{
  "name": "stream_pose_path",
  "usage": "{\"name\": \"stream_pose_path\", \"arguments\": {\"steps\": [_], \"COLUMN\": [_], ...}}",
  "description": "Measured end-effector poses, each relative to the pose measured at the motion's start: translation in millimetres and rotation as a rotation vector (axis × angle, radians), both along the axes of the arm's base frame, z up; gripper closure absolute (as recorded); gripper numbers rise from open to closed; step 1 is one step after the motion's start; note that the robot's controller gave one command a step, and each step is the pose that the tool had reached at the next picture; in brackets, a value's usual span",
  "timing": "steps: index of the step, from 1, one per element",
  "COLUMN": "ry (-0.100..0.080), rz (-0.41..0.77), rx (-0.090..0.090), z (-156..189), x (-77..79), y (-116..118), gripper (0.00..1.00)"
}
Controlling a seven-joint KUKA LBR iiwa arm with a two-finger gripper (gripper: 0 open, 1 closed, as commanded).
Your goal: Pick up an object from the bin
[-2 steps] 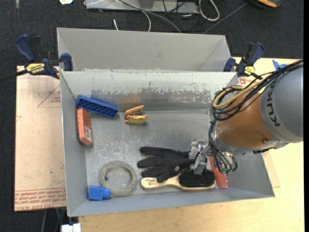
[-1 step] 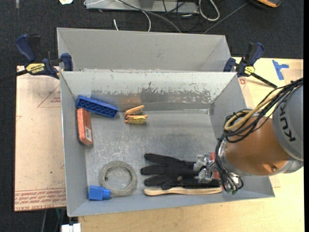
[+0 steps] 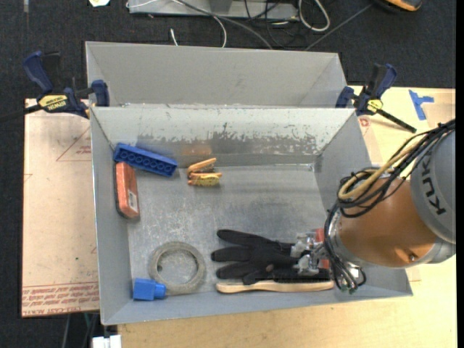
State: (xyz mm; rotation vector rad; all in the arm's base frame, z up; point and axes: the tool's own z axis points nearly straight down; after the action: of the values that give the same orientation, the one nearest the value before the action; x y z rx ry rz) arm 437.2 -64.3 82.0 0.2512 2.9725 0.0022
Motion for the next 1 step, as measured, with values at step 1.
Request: {"name": "stream_pose_path", "arguments": {"steps": [1], "ry": [0.039], "rz": [0.001], "rx": [0.003], "z": [-1.3], "x": [14.9], "y": [-0.7], "gripper": [1.0]}}
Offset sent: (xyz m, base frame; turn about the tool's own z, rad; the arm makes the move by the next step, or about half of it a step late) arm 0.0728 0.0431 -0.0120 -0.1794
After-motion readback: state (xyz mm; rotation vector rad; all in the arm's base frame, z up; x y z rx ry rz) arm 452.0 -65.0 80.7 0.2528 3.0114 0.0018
